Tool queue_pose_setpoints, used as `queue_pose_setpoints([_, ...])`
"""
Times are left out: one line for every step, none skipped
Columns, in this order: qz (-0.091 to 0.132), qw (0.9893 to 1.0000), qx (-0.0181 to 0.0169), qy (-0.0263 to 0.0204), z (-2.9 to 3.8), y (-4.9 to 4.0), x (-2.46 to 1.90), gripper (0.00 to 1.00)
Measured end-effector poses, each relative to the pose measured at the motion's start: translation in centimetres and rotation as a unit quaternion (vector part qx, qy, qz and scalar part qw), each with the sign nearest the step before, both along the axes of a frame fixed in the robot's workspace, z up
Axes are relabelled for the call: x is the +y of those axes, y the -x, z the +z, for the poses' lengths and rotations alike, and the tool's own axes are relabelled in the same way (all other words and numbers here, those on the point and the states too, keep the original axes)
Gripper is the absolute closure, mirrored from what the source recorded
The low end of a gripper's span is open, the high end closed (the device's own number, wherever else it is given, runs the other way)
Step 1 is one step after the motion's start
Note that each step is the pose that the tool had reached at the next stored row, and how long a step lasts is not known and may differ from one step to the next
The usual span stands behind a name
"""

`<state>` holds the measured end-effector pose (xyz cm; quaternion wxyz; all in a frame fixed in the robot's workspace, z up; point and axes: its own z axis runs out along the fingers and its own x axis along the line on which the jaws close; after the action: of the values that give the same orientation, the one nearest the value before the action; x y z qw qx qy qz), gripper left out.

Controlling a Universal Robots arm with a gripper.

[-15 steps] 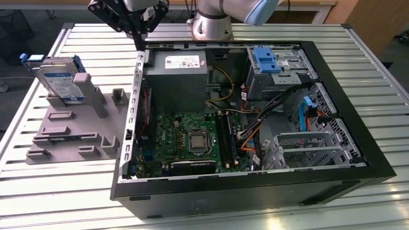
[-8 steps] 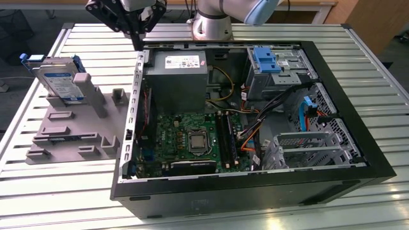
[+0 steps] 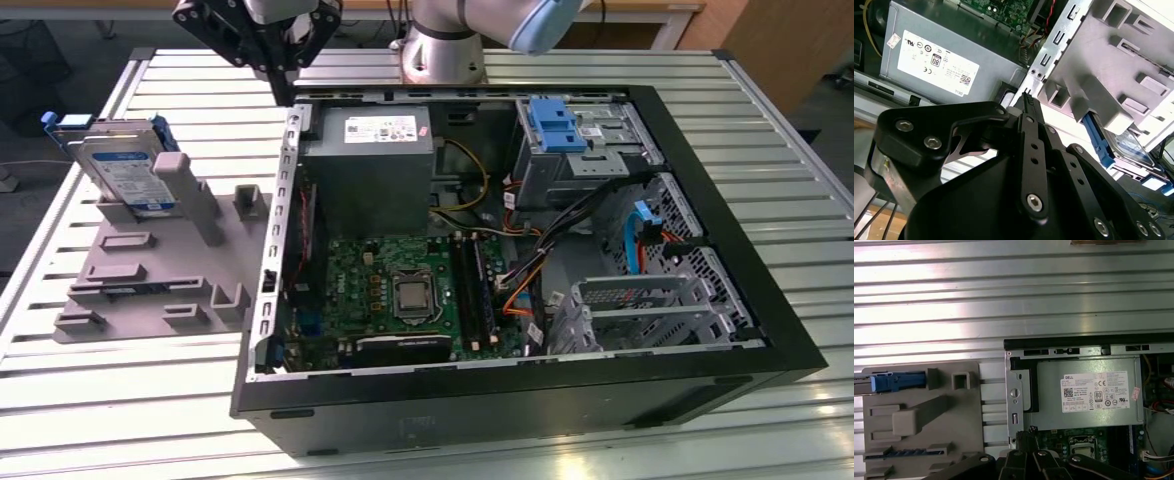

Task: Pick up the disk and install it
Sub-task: 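Reach for the disk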

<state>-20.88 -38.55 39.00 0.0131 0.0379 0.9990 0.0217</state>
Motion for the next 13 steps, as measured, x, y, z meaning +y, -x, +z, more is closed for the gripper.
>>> queue_pose_setpoints([0.000,1.0000,0.0000,0.0000,-0.01,0.05,0.01,0.89])
queue_pose_setpoints([0.000,1.0000,0.0000,0.0000,-0.01,0.09,0.01,0.89])
queue_pose_setpoints([0.000,1.0000,0.0000,0.0000,-0.02,0.13,0.02,0.89])
queue_pose_setpoints([0.000,1.0000,0.0000,0.0000,-0.02,0.17,0.02,0.89])
queue_pose_setpoints([0.000,1.0000,0.0000,0.0000,-0.03,0.21,0.03,0.89])
queue_pose_setpoints([0.000,1.0000,0.0000,0.0000,-0.03,0.24,0.03,0.89])
queue_pose_setpoints([0.000,1.0000,0.0000,0.0000,-0.04,0.28,0.04,0.89])
queue_pose_setpoints([0.000,1.0000,0.0000,0.0000,-0.04,0.32,0.05,0.89])
queue_pose_setpoints([0.000,1.0000,0.0000,0.0000,-0.05,0.36,0.05,0.89])
queue_pose_setpoints([0.000,1.0000,0.0000,0.0000,-0.06,0.40,0.06,0.89])
queue_pose_setpoints([0.000,1.0000,0.0000,0.0000,-0.06,0.44,0.07,0.89])
queue_pose_setpoints([0.000,1.0000,0.0000,0.0000,-0.07,0.48,0.08,0.89])
queue_pose_setpoints([0.000,1.0000,0.0000,0.0000,-0.07,0.52,0.08,0.89])
